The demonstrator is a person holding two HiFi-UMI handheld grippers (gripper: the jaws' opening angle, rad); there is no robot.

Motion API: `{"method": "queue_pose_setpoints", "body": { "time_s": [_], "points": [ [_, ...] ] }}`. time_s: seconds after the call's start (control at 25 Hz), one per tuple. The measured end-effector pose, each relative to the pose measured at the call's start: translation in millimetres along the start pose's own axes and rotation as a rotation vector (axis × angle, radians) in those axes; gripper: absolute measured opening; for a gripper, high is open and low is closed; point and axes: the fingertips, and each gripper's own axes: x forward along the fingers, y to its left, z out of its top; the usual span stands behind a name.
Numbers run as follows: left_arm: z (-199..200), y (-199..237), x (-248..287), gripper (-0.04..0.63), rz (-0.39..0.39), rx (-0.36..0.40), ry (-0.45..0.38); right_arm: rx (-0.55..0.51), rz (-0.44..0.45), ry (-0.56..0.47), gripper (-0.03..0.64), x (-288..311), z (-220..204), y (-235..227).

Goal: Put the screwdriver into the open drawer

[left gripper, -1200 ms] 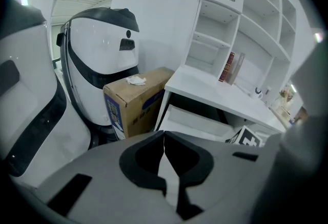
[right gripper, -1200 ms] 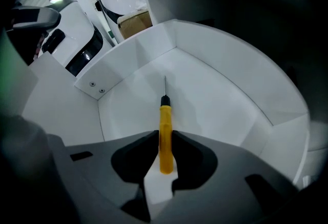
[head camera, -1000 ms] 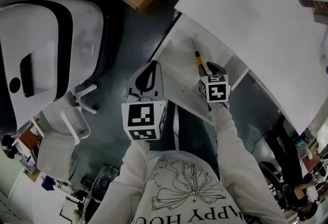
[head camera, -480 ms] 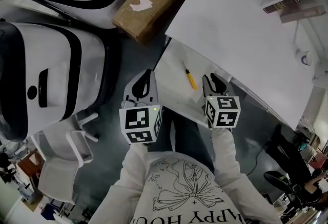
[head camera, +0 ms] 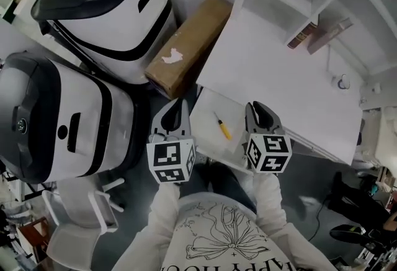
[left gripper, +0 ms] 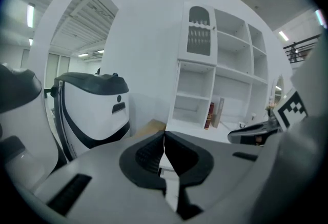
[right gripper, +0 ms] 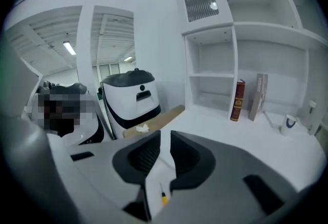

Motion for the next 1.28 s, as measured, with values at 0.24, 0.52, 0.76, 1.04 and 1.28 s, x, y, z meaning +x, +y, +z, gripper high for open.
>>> {"method": "queue_pose_setpoints", "body": {
  "time_s": [0.24, 0.52, 0.76, 1.04, 1.28],
  "points": [
    [48, -12, -18, 0.006, -0.010, 0.022, -0.105, -0.003, -0.030, -0.118, 0.032, -28, 48, 5],
    [89, -24, -34, 0.006, -0.013, 0.045, -0.202, -0.011, -0.045, -0.249, 0.028, -56, 93, 7],
    [107, -29, -43, 0.006, -0.012, 0.057, -0.248, -0.019, -0.062, -0.312, 0.026, -68, 114, 3],
    [111, -42, -48, 0.006, -0.020, 0.063, -0.261, -0.023, -0.063, -0.349, 0.015, -78, 123, -2],
    [111, -49, -49, 0.006, -0.020, 0.066, -0.264, -0.016, -0.056, -0.366, 0.009, -82, 126, -3]
  ]
}}
